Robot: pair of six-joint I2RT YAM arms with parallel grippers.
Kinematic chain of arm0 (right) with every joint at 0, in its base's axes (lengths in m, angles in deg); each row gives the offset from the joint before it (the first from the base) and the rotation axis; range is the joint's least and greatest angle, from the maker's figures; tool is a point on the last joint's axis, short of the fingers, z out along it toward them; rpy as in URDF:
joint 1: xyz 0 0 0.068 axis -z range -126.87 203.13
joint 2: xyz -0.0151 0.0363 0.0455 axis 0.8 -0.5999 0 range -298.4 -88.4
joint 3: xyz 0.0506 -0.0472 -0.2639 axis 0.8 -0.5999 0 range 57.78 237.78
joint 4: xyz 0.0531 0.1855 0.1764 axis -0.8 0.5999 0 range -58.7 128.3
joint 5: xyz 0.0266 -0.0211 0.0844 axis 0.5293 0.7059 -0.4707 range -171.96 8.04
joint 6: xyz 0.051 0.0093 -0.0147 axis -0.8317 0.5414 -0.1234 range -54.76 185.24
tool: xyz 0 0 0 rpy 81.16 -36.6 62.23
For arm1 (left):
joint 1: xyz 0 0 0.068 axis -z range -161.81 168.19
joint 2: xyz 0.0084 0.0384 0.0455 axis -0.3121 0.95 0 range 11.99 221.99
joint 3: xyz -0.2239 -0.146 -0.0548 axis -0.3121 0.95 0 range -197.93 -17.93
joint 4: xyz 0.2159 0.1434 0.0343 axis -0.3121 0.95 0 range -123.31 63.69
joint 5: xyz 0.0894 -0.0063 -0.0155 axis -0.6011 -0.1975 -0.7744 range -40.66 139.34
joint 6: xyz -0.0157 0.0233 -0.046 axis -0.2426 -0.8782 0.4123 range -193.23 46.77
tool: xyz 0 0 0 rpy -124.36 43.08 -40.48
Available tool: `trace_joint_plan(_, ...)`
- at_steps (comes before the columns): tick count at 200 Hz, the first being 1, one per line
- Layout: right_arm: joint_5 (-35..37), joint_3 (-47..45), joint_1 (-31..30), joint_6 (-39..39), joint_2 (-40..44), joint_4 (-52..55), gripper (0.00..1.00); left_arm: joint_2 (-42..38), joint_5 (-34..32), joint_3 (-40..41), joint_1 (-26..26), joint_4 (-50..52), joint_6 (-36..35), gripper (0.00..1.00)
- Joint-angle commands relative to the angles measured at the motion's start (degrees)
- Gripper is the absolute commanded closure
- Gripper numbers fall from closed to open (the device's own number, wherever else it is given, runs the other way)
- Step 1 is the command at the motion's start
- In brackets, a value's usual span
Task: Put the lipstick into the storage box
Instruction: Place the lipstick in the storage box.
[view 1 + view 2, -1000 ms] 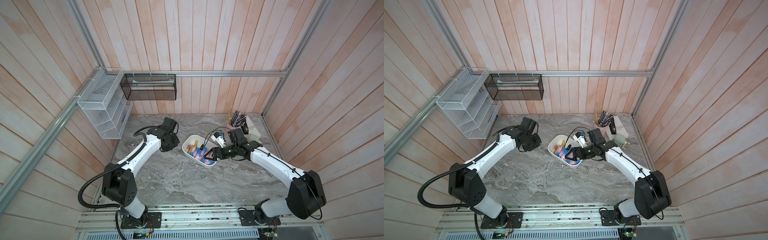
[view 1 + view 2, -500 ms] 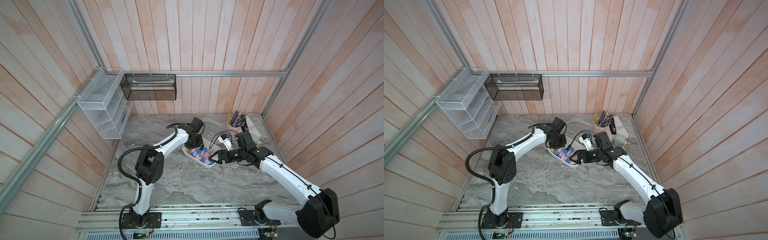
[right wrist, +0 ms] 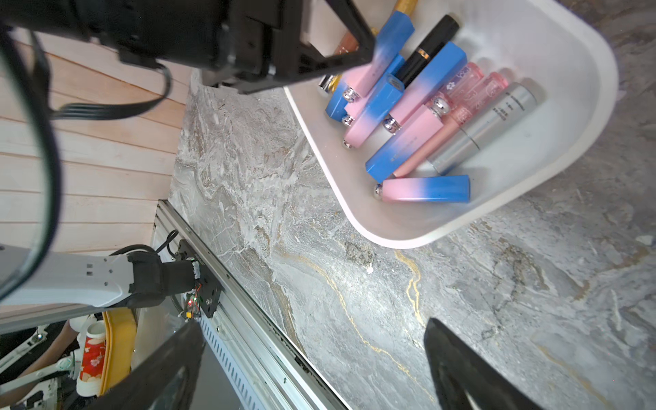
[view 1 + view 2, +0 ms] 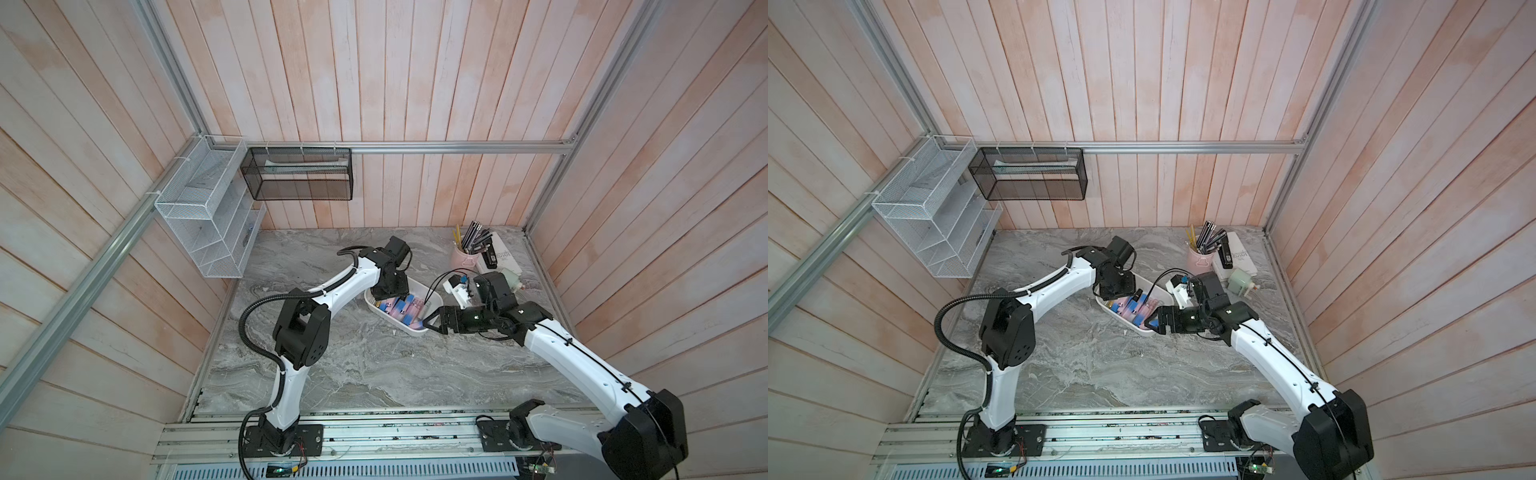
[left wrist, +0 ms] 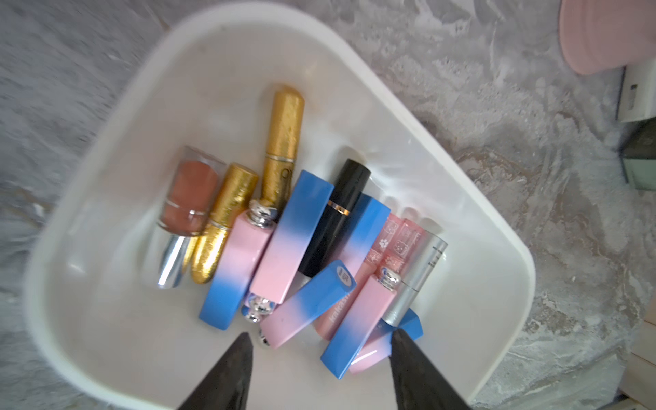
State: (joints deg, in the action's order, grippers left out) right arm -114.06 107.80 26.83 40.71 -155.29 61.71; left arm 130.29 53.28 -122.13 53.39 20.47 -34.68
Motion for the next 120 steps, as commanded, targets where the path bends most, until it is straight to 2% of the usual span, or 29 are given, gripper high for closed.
trace_joint_plan(1,5.11,-0.88,0.37,-3.50,-0.88,-0.77,0.03,-6.48,-3.85,2.96,-6.75,-0.12,-2.49,0.39)
trace_joint_plan(24,8.05,-1.47,0.87,-5.41,-1.70,-2.02,0.11,-7.62,-7.27,6.79,-10.15,-3.49,-7.37,0.43)
trace_joint_plan(48,9.07,-2.13,1.91,-7.55,-3.13,-4.24,0.23,-3.18,-6.54,8.01,-10.98,-5.09,-11.73,0.48)
trace_joint_plan(93,9.96,-1.18,2.49,-9.97,-8.83,-7.63,0.39,0.14,-4.94,11.53,-11.12,-10.77,-13.17,0.55)
trace_joint_plan(120,10.66,-0.46,2.82,-10.76,-12.50,-8.55,0.44,1.00,-3.04,11.88,-11.12,-9.95,-13.51,0.66)
